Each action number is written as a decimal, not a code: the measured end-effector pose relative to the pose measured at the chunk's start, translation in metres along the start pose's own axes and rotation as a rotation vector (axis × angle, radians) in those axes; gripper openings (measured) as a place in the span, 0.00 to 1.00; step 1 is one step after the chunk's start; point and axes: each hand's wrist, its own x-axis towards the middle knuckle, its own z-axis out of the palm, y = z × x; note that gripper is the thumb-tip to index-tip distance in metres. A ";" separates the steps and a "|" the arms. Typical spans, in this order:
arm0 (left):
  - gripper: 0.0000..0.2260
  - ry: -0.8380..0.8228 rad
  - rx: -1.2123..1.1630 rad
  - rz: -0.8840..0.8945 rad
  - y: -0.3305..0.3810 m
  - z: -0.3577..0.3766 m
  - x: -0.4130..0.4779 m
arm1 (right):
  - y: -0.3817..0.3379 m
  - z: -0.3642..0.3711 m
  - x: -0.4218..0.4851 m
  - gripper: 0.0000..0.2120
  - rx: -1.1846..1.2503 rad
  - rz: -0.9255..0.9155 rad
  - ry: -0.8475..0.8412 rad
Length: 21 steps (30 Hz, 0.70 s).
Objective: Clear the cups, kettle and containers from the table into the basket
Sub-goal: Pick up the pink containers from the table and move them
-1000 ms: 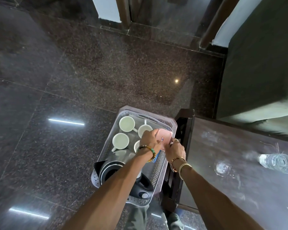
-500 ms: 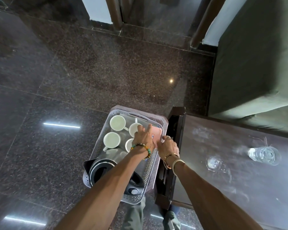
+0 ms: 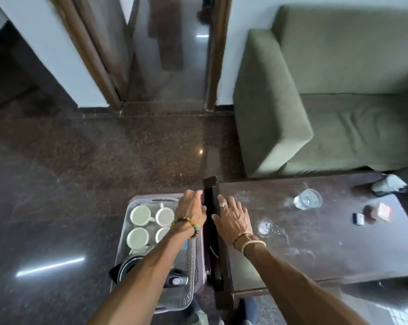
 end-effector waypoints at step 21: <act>0.21 0.249 0.152 0.740 0.325 0.052 -0.143 | 0.288 -0.147 -0.270 0.39 -0.162 0.412 0.569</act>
